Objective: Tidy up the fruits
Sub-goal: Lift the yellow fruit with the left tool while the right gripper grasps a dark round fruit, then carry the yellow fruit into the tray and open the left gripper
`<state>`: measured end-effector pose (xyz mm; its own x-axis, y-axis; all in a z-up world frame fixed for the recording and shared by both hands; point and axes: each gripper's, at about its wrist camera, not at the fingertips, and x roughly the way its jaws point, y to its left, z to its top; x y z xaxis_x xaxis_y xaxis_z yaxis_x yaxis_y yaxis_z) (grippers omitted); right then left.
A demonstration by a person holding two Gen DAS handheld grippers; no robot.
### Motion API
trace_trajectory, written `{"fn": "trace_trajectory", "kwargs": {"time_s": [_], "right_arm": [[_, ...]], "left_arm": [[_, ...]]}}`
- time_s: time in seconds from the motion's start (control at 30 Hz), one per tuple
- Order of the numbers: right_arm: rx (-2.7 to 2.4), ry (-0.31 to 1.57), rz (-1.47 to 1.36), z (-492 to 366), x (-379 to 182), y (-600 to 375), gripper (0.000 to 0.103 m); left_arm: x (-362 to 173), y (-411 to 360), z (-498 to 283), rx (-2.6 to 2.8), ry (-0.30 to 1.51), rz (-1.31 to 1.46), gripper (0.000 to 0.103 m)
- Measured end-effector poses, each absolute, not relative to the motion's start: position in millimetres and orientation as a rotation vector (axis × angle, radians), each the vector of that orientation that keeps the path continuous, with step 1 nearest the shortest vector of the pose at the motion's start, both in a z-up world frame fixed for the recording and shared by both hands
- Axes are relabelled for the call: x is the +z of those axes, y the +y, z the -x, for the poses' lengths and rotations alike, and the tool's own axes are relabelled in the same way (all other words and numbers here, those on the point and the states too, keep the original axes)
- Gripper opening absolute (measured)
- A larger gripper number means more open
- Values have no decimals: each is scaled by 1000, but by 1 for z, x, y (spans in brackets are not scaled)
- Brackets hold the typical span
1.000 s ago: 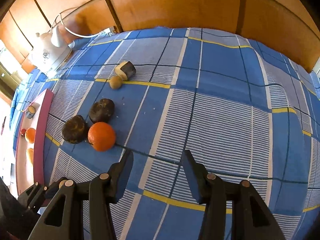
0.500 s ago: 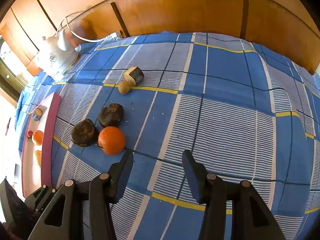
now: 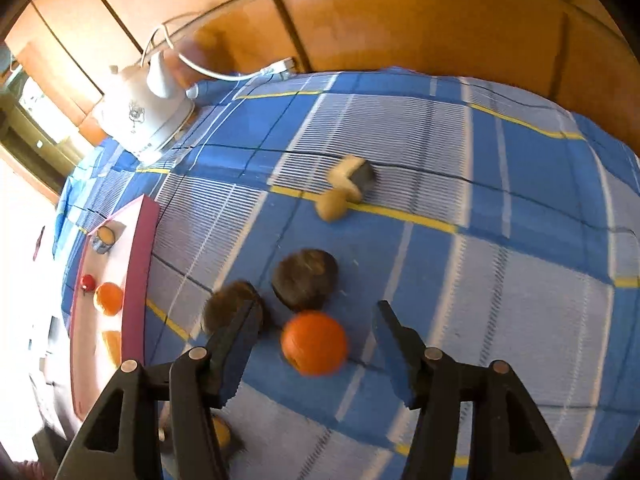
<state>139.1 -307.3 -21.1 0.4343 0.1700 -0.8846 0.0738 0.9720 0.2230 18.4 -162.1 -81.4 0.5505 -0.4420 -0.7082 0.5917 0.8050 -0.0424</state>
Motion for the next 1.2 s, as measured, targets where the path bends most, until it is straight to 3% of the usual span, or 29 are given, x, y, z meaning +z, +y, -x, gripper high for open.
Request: {"fn": "trace_trajectory", "kwargs": {"time_s": [0.33,0.4,0.8,1.0,1.2], "right_arm": [[-10,1245,-128,-185,-56,-283,61],[-18,1241,-106,-185,-55,-280,48],[-86,1083,-162,-146,8,-335,48],[-133,1216,-148,-106,-21,-374,48],[-130,1233,-183,-84,-45,-389,48]], "left_arm": [[-82,-161,-19,-622,777,-204,26],[-82,-161,-20,-622,778,-203,26],[-81,-161,-21,-624,792,-194,26],[-80,-160,-25,-632,815,-177,26],[-78,-156,-30,-653,853,-128,25]]}}
